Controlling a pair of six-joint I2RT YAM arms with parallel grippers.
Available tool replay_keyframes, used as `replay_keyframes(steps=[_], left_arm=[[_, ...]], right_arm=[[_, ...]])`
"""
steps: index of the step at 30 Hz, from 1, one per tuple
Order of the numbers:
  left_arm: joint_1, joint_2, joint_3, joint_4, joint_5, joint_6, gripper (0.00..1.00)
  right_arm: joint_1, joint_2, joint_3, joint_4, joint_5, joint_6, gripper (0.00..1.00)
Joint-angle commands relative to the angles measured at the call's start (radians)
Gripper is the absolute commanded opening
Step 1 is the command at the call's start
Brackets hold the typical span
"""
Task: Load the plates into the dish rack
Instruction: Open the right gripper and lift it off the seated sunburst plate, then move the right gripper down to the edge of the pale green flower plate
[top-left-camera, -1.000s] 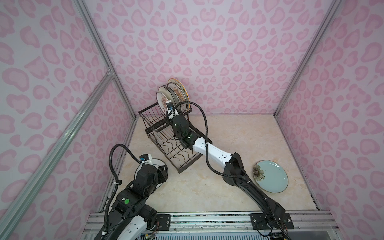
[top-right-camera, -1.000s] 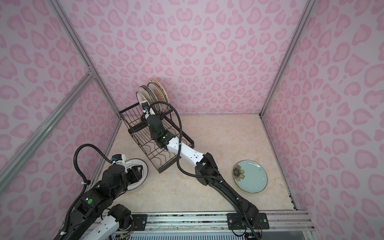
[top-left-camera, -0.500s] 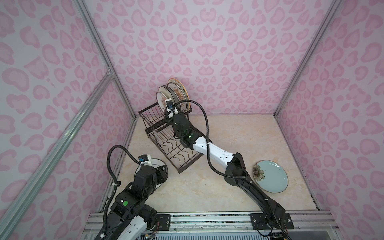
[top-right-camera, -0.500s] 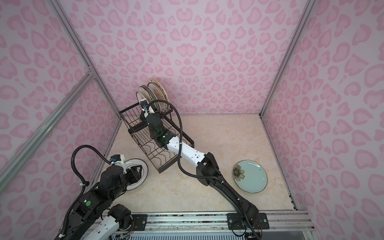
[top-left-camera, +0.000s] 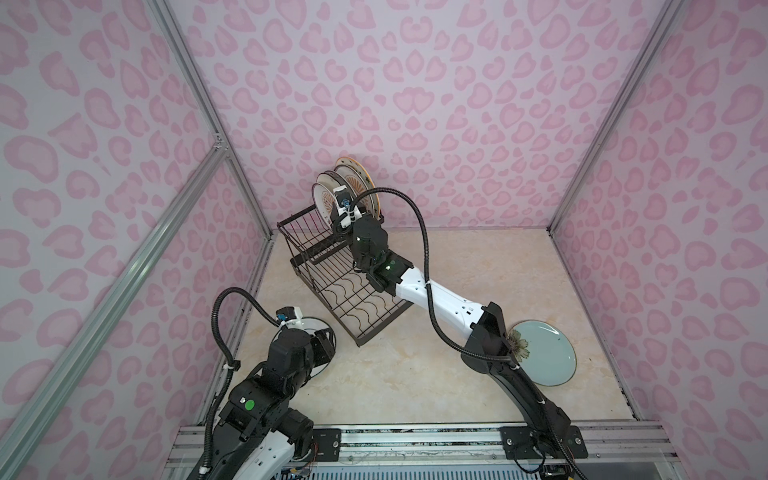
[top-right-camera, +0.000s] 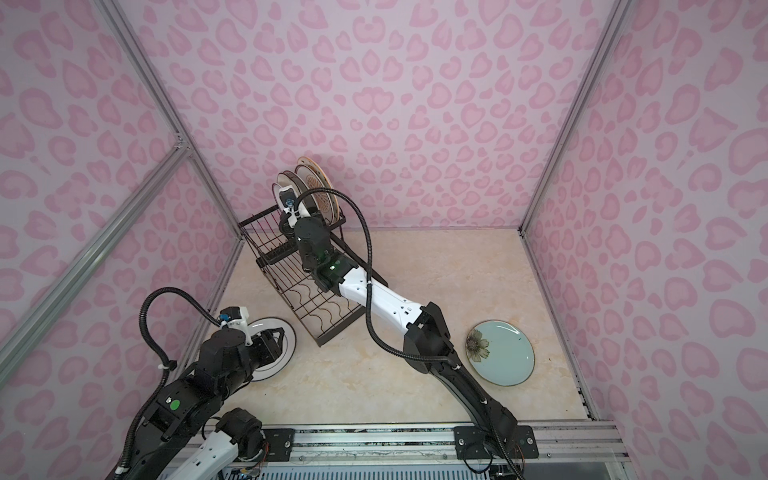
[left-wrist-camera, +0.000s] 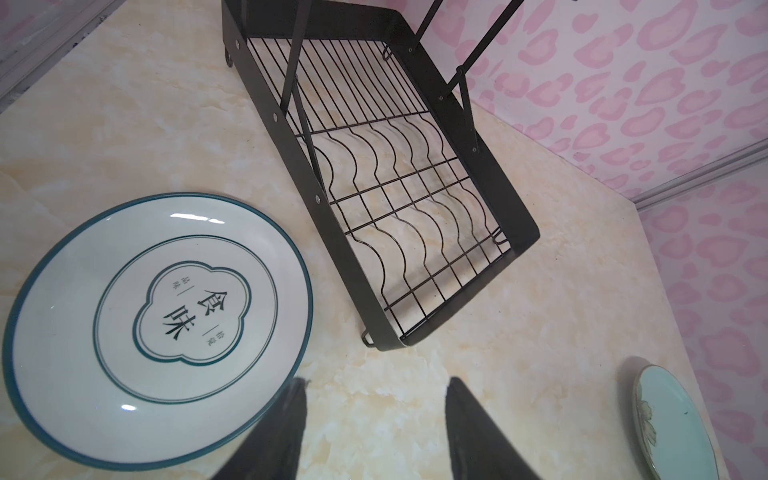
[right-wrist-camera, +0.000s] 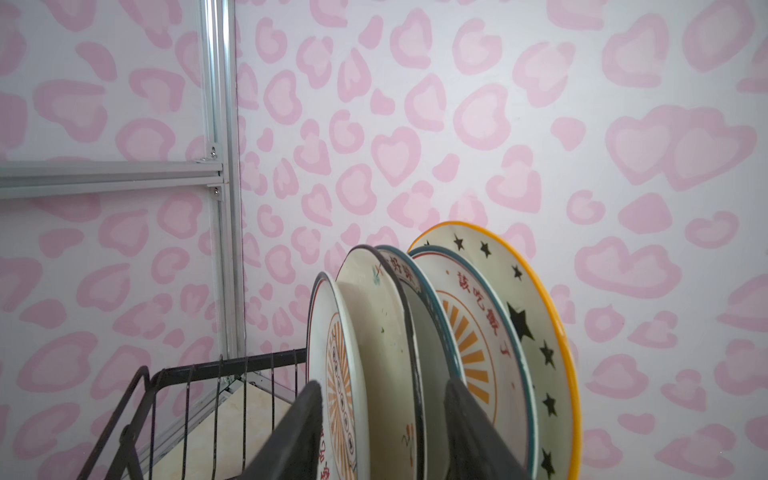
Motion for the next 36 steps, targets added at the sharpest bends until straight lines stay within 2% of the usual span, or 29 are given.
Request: replay_keyframes(steps=[1,9,14,22,24,30,36], left_arm=[[0.001,0.013,0.024,0.006,0.000,0.009,0.56],[0.001,0.068,0.055,0.085,0.023,0.053,0.56],[0.001,0.094,0.028,0.190,0.054,0.068,0.57],[0.001,0.134,-0.038,0.432,0.189,0.101,0.56],[0.000,0.148,-0.049,0.476,0.214,0.104,0.57],[-0.001,0.239,-0.036,0.514,0.273,0.114,0.56],[-0.002,0.282,-0.062,0.568,0.296,0.068,0.56]], right_arm=[[0.002,-0.074,-0.082,0.033,-0.019,-0.006,0.48],[-0.014,-0.352,-0.365,0.026,-0.060,0.025,0.51],[-0.068,-0.542,-0.580,-0.044,-0.138,0.125,0.52],[-0.175,-0.822,-0.961,-0.131,-0.183,0.262,0.51],[-0.211,-0.881,-1.079,-0.160,-0.192,0.311,0.51],[-0.374,-1.002,-1.347,-0.255,-0.335,0.534,0.46],[-0.468,-1.069,-1.607,-0.222,-0.406,0.685,0.43]])
